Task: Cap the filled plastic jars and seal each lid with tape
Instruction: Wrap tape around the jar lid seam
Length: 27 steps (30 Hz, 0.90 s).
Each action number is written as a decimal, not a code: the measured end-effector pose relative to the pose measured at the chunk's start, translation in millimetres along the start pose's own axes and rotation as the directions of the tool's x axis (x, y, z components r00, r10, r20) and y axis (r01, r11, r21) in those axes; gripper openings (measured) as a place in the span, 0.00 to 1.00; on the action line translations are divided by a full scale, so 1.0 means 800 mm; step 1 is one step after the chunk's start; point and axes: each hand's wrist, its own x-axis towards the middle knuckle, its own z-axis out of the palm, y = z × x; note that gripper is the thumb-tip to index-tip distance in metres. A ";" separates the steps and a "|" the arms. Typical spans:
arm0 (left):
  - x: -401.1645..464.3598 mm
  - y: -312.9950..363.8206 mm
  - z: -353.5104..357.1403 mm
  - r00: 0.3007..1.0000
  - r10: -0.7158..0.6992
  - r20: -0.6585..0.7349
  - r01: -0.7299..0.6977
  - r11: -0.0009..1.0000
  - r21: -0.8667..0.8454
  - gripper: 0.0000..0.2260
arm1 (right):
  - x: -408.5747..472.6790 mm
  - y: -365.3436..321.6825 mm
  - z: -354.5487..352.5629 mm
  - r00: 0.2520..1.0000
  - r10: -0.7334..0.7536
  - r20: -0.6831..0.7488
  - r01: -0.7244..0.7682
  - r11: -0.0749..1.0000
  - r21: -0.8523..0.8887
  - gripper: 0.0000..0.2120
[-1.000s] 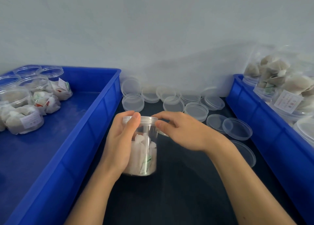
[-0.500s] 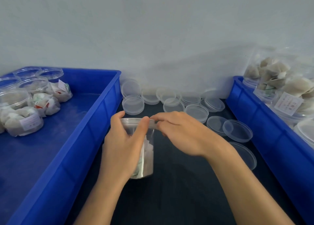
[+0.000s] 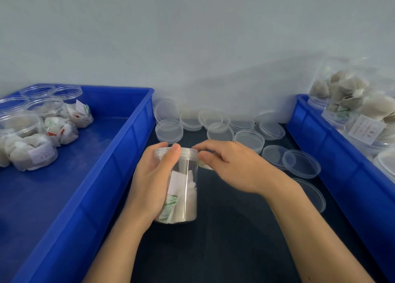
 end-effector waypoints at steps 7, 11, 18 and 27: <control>0.002 -0.006 -0.001 0.998 -0.039 0.042 0.040 0.998 -0.037 0.25 | 0.000 -0.006 0.005 1.000 -0.019 -0.008 0.019 1.000 -0.014 0.13; -0.002 0.003 0.004 0.998 -0.054 0.016 0.051 0.992 0.116 0.31 | -0.002 -0.011 0.001 1.000 0.002 -0.002 -0.002 1.000 -0.008 0.13; -0.009 0.006 0.006 0.986 0.083 -0.142 -0.040 0.959 0.282 0.22 | -0.006 -0.030 -0.001 0.999 -0.008 -0.039 0.003 0.992 -0.123 0.14; -0.007 0.004 0.005 0.989 0.047 -0.139 -0.027 0.989 0.145 0.25 | -0.008 -0.020 -0.009 0.999 -0.033 0.036 0.031 0.999 0.031 0.17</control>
